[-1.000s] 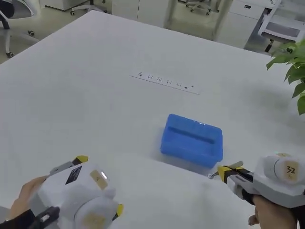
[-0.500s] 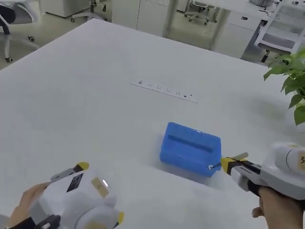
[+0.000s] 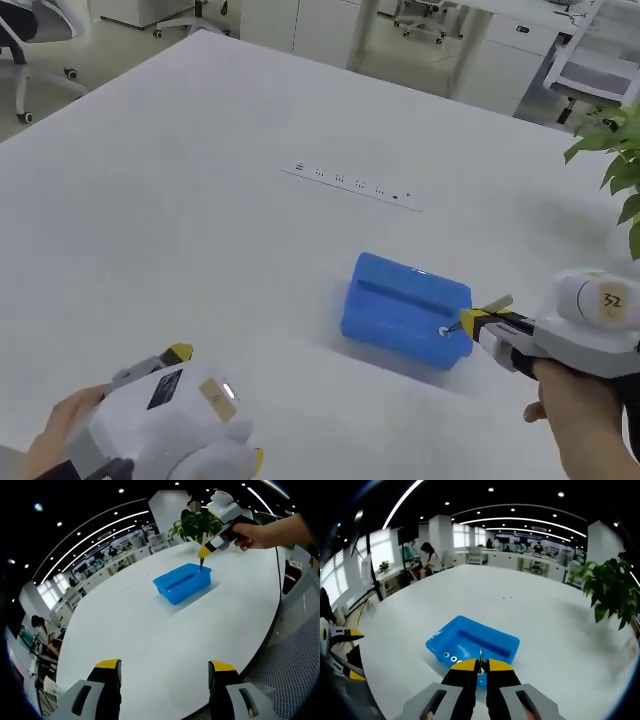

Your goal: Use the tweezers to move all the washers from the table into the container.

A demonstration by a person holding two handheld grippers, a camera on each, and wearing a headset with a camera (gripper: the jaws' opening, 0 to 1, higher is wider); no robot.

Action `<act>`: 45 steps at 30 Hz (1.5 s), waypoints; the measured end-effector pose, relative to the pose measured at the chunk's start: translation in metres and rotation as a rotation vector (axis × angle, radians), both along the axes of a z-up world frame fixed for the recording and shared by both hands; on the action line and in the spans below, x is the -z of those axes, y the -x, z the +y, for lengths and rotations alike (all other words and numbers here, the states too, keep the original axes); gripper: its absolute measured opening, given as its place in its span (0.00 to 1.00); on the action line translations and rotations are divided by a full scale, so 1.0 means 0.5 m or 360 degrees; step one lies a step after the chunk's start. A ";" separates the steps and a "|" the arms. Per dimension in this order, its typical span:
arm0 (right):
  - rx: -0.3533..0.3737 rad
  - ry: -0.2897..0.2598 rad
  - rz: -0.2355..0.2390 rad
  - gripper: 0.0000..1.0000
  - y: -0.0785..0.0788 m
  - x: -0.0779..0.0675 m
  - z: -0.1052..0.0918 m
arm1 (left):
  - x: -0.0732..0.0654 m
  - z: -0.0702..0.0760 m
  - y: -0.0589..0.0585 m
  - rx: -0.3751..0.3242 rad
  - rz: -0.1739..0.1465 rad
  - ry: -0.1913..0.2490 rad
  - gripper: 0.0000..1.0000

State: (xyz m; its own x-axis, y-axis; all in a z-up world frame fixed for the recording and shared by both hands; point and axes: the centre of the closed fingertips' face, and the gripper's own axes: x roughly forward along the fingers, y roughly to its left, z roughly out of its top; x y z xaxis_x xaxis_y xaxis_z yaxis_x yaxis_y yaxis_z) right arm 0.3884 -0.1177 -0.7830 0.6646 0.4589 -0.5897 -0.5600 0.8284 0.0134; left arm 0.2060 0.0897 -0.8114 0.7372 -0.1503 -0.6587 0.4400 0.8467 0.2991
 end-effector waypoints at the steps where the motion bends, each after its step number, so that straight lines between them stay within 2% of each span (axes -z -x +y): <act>1: 0.0002 0.0013 0.0018 0.02 -0.002 0.009 0.000 | 0.001 0.000 0.000 -0.0003 0.0005 0.0003 0.72; 3: 0.0001 0.0030 0.0045 0.02 -0.007 0.024 0.001 | 0.001 0.005 0.000 -0.0020 0.0006 -0.0009 0.73; 4: 0.0002 0.0039 0.0053 0.02 -0.006 0.028 0.001 | -0.002 0.008 -0.003 -0.0029 -0.0015 -0.0021 0.73; 7: -0.0008 0.0064 0.0077 0.02 -0.017 0.048 -0.001 | 0.002 0.008 -0.001 -0.0040 0.0009 -0.0002 0.71; 10: -0.0025 0.0091 0.0111 0.02 -0.013 0.062 0.005 | 0.006 0.009 0.000 -0.0037 0.0022 -0.0025 0.71; 18: -0.0042 0.0114 0.0141 0.02 -0.011 0.079 0.012 | 0.009 0.013 0.000 -0.0065 0.0044 -0.0014 0.70; 20: -0.0046 0.0124 0.0145 0.02 -0.010 0.083 0.011 | 0.003 0.012 -0.002 -0.0048 0.0018 -0.0045 0.71; 22: -0.0047 0.0136 0.0144 0.03 -0.010 0.086 0.008 | -0.002 0.010 -0.001 -0.0042 0.0008 -0.0038 0.68; 24: -0.0051 0.0125 0.0146 0.03 -0.010 0.084 0.008 | -0.011 0.013 -0.005 -0.0054 -0.0024 -0.0038 0.70; 25: -0.0064 0.0137 0.0139 0.03 -0.009 0.084 0.007 | -0.015 0.014 -0.007 -0.0061 -0.0037 -0.0034 0.71; 26: -0.0085 0.0185 0.0112 0.03 -0.010 0.084 0.003 | -0.020 0.014 -0.009 -0.0064 -0.0044 -0.0014 0.70; 28: -0.0108 0.0254 0.0058 0.03 -0.018 0.081 -0.006 | -0.026 0.008 -0.010 -0.0068 -0.0038 0.0054 0.69; 29: -0.0109 0.0241 0.0064 0.03 -0.016 0.079 -0.005 | -0.030 0.006 -0.010 -0.0064 -0.0038 0.0068 0.69; 32: -0.0091 0.0173 0.0055 0.03 -0.014 0.061 -0.005 | -0.056 -0.008 -0.014 -0.0041 -0.0061 0.0116 0.67; 35: -0.0110 0.0120 -0.0014 0.03 -0.001 0.025 0.003 | -0.108 -0.029 -0.030 0.0010 -0.0149 0.0162 0.62; 36: -0.0121 0.0101 -0.0037 0.03 -0.001 0.015 0.005 | -0.121 -0.036 -0.034 0.0032 -0.0162 0.0180 0.59; 37: -0.0149 0.0058 -0.0088 0.03 0.003 -0.007 0.012 | -0.140 -0.046 -0.040 0.0059 -0.0177 0.0208 0.58; 38: -0.0161 0.0039 -0.0102 0.03 0.007 -0.015 0.016 | -0.147 -0.049 -0.042 0.0065 -0.0184 0.0219 0.56; 39: -0.0184 -0.0011 -0.0115 0.03 0.019 -0.034 0.025 | -0.169 -0.059 -0.050 0.0087 -0.0212 0.0256 0.54; 41: -0.0242 -0.0046 -0.0126 0.03 0.045 -0.058 0.035 | -0.208 -0.075 -0.062 0.0106 -0.0262 0.0332 0.52; 43: -0.0340 -0.0065 -0.0163 0.02 0.074 -0.078 0.051 | -0.248 -0.097 -0.070 0.0171 -0.0309 0.0398 0.56; 45: -0.0414 -0.0053 -0.0190 0.02 0.103 -0.089 0.059 | -0.271 -0.116 -0.074 0.0258 -0.0316 0.0422 0.53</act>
